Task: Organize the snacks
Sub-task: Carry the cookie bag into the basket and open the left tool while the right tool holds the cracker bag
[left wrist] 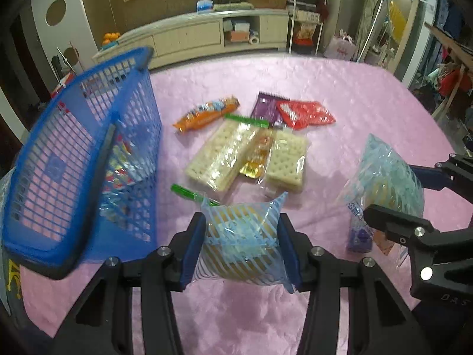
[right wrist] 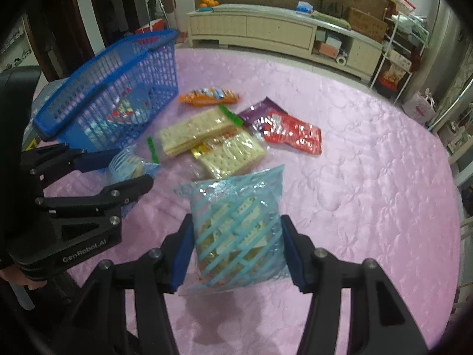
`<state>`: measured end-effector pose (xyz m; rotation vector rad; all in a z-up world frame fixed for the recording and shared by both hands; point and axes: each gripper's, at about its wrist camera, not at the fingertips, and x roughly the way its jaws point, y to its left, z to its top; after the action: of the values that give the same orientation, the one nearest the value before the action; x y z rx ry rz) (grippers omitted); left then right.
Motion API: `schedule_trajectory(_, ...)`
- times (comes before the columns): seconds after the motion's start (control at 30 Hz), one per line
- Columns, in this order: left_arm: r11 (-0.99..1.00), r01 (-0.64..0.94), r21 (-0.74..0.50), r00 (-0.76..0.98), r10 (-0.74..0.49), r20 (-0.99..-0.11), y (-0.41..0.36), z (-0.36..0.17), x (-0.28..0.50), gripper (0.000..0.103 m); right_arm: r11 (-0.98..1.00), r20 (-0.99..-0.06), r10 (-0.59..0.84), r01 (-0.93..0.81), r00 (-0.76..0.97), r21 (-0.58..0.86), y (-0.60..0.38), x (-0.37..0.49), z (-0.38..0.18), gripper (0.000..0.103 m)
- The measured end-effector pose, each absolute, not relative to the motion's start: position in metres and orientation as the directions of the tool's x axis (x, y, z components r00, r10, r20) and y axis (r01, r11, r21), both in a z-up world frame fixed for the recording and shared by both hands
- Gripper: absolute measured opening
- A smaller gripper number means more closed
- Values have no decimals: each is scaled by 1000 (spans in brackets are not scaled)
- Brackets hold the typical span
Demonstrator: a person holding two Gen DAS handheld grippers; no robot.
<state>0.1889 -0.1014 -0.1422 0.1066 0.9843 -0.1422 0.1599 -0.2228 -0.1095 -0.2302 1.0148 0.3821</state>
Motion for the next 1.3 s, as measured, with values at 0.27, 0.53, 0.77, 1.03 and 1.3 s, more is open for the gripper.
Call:
schedule_trajectory(0.27,986,166,18,612,-89,-786,-89,-100,164,46,906,-818,215,-422,533,-36,-209,142,-69,60)
schedule_trajectory(0.53,987,157,27,672,-87,-735,-66,-61,144,46,904,-780,235,-426,580,-44,-190,132,-38,60)
schedule_trajectory(0.77,988,146,48,711,-70,-700,-43,-32,131,46,898,-747,252,-436,615,-55,-165,133,-18,60)
schedule_trajectory(1.03,991,123,60,733,-50,-678,-8,-12,129,46,874,-727,283,-481,626,-74,-124,139,-5,60)
schedule_trajectory(1.3,995,79,69,734,-11,-680,33,-11,144,46,850,-723,320,-523,613,-67,-86,153,1,60)
